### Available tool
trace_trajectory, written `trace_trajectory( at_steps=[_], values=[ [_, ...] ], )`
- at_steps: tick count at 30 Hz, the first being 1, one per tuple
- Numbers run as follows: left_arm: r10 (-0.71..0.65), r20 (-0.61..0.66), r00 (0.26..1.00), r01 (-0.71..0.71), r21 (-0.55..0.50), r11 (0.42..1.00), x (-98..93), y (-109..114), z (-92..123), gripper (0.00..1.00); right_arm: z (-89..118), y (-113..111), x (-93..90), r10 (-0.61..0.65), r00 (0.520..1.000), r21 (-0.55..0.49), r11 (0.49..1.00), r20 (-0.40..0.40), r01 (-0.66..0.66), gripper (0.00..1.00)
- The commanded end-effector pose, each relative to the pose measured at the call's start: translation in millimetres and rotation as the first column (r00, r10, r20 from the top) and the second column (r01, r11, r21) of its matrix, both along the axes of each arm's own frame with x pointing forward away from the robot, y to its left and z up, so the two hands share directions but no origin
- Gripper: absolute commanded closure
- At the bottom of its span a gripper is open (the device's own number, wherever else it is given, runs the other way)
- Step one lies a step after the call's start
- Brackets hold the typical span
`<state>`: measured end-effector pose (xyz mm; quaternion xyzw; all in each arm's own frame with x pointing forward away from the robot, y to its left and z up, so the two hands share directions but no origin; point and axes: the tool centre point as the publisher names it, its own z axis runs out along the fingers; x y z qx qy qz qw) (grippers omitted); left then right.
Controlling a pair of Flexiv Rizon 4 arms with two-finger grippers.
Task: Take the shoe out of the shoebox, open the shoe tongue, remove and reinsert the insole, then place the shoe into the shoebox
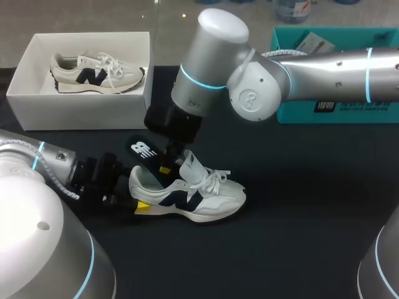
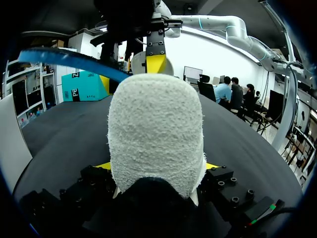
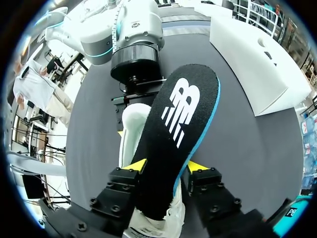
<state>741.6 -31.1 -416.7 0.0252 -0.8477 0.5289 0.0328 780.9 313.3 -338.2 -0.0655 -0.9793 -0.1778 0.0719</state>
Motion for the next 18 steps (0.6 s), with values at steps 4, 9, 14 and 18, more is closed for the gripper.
trace_trajectory(
  at_steps=[4,9,14,18],
  values=[
    [0.001,0.001,1.0,-0.001,0.001,1.0,-1.0,0,1,1.0,-2,-6,-6.0,-0.017,1.0,0.003,1.0,-0.009,0.017,0.76],
    [0.001,0.001,1.0,-0.001,0.001,1.0,-1.0,0,1,1.0,3,-2,-1.9,0.002,1.0,-0.003,1.0,-0.001,-0.002,1.0],
    [0.001,0.001,1.0,-0.001,0.001,1.0,-1.0,0,1,1.0,6,5,7.8,0.026,1.0,0.001,1.0,0.01,-0.026,1.0],
    [0.001,0.001,1.0,-0.001,0.001,1.0,-1.0,0,1,1.0,12,10,18.2,0.047,0.998,0.024,0.999,0.036,-0.048,1.0]
  ],
)
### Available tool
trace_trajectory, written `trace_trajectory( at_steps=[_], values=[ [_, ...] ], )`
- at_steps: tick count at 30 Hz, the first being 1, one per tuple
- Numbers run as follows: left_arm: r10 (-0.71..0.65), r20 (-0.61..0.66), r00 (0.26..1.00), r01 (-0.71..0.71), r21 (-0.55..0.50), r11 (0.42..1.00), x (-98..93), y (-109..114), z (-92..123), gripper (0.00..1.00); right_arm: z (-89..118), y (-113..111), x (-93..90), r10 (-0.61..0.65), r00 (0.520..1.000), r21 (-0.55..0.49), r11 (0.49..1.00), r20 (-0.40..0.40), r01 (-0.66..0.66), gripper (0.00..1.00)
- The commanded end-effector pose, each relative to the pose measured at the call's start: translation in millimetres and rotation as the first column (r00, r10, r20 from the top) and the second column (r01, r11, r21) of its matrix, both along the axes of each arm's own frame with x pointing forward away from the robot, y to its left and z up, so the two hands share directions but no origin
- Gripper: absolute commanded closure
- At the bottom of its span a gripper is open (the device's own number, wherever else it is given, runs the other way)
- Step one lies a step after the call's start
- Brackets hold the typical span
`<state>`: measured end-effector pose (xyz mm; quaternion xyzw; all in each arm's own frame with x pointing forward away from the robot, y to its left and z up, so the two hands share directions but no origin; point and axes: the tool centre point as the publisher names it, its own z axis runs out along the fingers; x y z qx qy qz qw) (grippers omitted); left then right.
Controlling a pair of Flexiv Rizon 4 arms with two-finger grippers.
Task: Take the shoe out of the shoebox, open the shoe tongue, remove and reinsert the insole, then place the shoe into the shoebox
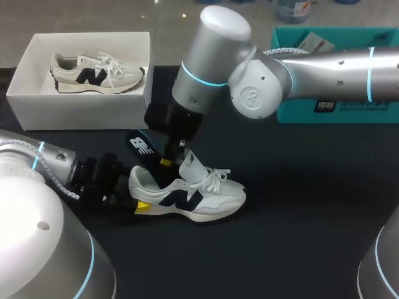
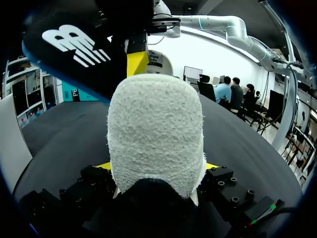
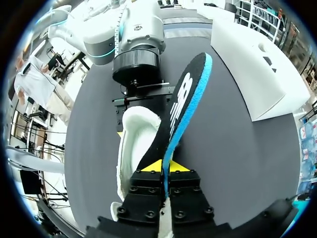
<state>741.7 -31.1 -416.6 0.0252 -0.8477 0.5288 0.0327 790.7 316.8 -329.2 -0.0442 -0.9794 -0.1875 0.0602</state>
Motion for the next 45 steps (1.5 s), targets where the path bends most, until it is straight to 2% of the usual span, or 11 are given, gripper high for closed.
trace_trajectory(
  at_steps=[1,7,12,21,28,30,45],
  values=[
    [0.001,0.001,1.0,-0.001,0.001,1.0,-1.1,0,1,1.0,5,8,11.0,0.019,1.0,0.021,1.0,0.017,-0.019,1.0],
    [0.001,0.001,1.0,-0.001,0.001,1.0,-1.1,0,1,1.0,23,17,26.3,0.026,0.996,0.134,0.99,0.084,-0.037,1.0],
    [0.001,0.001,1.0,-0.001,0.001,1.0,-1.1,0,1,1.0,46,20,35.6,0.004,0.988,0.245,0.969,0.157,-0.043,1.0],
    [0.001,0.001,1.0,-0.001,0.001,1.0,-1.1,0,1,1.0,105,17,54.0,-0.019,0.964,0.346,0.935,0.264,-0.076,1.0],
    [0.001,0.001,1.0,-0.001,0.001,1.0,-1.1,0,1,1.0,144,11,60.6,-0.008,0.956,0.359,0.928,0.294,-0.103,1.0],
    [0.001,0.001,1.0,-0.001,0.001,1.0,-1.1,0,1,1.0,153,6,60.7,-0.021,0.949,0.39,0.914,0.316,-0.109,1.0],
    [0.001,0.001,1.0,-0.001,0.001,1.0,-1.1,0,1,1.0,153,6,60.7,-0.021,0.949,0.39,0.914,0.316,-0.109,1.0]
  ],
)
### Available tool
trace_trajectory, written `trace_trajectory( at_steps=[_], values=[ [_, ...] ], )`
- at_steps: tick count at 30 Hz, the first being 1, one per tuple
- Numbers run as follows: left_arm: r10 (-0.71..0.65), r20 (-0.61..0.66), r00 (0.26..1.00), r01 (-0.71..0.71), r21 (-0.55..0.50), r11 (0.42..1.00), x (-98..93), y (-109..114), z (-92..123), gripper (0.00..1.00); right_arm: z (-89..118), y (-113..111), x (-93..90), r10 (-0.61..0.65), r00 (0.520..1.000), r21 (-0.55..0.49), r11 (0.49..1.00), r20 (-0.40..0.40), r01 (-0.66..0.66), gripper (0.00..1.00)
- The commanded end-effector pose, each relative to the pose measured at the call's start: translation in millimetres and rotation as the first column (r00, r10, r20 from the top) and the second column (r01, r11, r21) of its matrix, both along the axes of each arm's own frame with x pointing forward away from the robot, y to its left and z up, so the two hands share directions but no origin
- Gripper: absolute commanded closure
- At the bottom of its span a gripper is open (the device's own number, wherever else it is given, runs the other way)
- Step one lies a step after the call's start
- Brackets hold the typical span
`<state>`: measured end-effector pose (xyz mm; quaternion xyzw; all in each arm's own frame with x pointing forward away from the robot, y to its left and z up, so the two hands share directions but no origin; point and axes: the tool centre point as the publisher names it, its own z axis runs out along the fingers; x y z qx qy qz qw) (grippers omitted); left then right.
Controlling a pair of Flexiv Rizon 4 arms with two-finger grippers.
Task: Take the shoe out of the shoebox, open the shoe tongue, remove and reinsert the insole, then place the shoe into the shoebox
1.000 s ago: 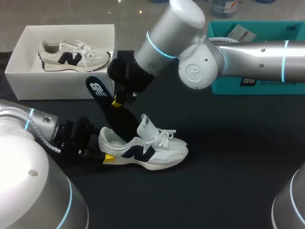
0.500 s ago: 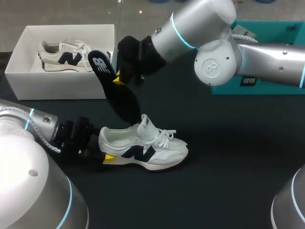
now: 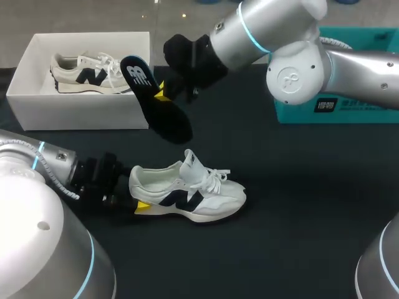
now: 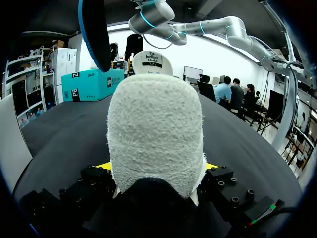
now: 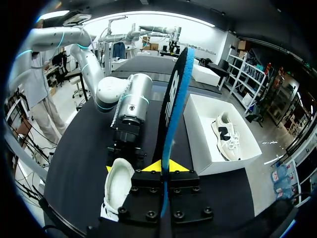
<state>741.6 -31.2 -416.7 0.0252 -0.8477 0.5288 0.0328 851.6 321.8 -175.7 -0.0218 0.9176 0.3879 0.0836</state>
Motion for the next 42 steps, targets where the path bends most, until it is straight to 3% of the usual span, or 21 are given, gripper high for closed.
trace_trajectory(
  at_steps=[1,9,13,17,22,25,29,42],
  values=[
    [0.001,0.001,1.0,-0.001,0.001,1.0,-1.0,0,1,1.0,-1,1,-0.2,-0.001,1.0,0.0,1.0,0.001,0.001,1.0],
    [0.001,0.001,1.0,-0.001,0.001,1.0,-1.0,0,1,1.0,-1,1,-0.2,-0.001,1.0,0.0,1.0,0.001,0.001,1.0],
    [0.001,0.001,1.0,-0.001,0.001,1.0,-1.0,0,1,1.0,9,-20,-10.9,-0.037,0.999,0.224,0.974,-0.005,0.038,1.0],
    [0.001,0.001,1.0,-0.001,0.001,1.0,-1.0,0,1,1.0,27,-36,-19.4,-0.041,0.999,0.372,0.927,-0.01,0.042,1.0],
    [0.001,0.001,1.0,-0.001,0.001,1.0,-1.0,0,1,1.0,51,-55,-33.5,-0.024,0.997,0.43,0.901,-0.07,0.052,1.0],
    [0.001,0.001,1.0,-0.001,0.001,1.0,-1.0,0,1,1.0,68,-65,-39.5,-0.026,0.998,0.424,0.904,-0.064,0.051,1.0],
    [0.001,0.001,1.0,-0.001,0.001,1.0,-1.0,0,1,1.0,81,-78,-50.7,-0.026,0.993,0.418,0.906,-0.112,0.071,1.0],
    [0.001,0.001,1.0,-0.001,0.001,1.0,-1.0,0,1,1.0,119,-136,-110.6,-0.096,0.969,0.362,0.916,-0.228,0.176,1.0]
  ],
)
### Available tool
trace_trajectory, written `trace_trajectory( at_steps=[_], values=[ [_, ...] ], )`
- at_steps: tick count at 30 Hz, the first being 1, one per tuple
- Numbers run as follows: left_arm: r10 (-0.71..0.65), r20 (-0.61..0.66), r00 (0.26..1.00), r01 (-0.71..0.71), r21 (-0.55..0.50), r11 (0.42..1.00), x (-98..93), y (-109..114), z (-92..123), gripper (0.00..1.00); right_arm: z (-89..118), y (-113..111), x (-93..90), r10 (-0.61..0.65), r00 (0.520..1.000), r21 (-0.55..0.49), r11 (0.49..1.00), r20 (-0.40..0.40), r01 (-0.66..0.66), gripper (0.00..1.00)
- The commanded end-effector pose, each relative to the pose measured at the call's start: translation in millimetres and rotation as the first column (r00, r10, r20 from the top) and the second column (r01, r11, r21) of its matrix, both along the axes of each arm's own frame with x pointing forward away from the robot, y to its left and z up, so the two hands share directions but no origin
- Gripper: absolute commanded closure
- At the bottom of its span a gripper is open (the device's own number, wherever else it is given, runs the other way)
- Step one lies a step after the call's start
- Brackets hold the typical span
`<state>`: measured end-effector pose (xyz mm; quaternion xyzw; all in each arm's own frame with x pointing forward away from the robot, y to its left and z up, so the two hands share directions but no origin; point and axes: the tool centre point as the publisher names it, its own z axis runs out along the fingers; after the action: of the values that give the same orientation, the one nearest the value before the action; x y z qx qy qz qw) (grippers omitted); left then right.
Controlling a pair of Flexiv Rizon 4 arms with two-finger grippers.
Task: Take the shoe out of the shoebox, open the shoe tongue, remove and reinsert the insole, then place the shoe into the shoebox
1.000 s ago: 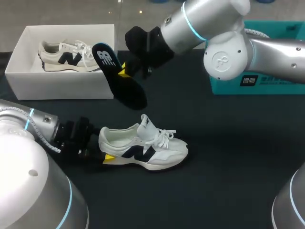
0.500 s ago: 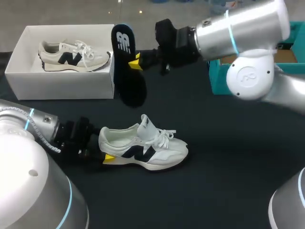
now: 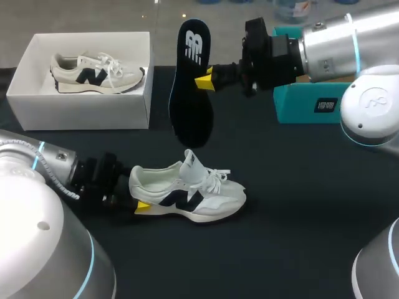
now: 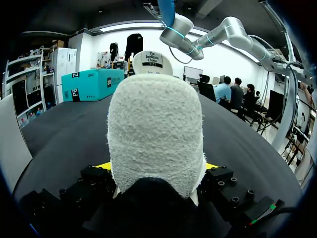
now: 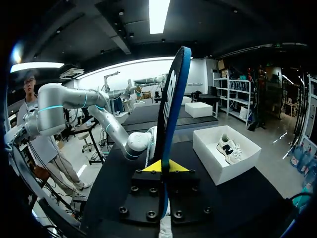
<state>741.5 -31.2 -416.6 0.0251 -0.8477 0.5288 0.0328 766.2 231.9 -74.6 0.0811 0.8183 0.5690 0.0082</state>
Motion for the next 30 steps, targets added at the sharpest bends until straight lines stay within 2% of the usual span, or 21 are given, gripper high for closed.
trace_trajectory(
  at_steps=[1,8,15,17,24,26,30],
  values=[
    [0.001,0.001,1.0,-0.001,0.001,1.0,-1.0,0,1,1.0,20,-52,-28.5,-0.056,0.998,-0.043,0.997,0.0,0.056,1.0],
    [0.001,0.001,1.0,-0.001,0.001,1.0,-1.0,0,1,1.0,25,-92,-49.6,-0.151,0.988,-0.051,0.987,-0.021,0.149,1.0],
    [0.001,0.001,1.0,-0.001,0.001,1.0,-1.0,0,1,1.0,30,-115,-56.3,-0.171,0.985,-0.079,0.982,-0.003,0.17,1.0],
    [0.001,0.001,1.0,-0.001,0.001,1.0,-1.0,0,1,1.0,28,-122,-54.8,-0.143,0.99,-0.08,0.987,-0.007,0.142,1.0],
    [0.001,0.001,1.0,-0.001,0.001,1.0,-1.0,0,1,1.0,12,-117,-39.4,-0.038,0.994,-0.004,0.999,-0.106,0.038,1.0],
    [0.001,0.001,1.0,-0.001,0.001,1.0,-1.0,0,1,1.0,7,-111,-34.5,0.005,0.99,-0.009,1.0,-0.144,-0.006,1.0],
    [0.001,0.001,1.0,-0.001,0.001,1.0,-1.0,0,1,1.0,7,-104,-25.2,0.023,0.988,-0.043,0.999,-0.153,-0.03,1.0]
  ],
)
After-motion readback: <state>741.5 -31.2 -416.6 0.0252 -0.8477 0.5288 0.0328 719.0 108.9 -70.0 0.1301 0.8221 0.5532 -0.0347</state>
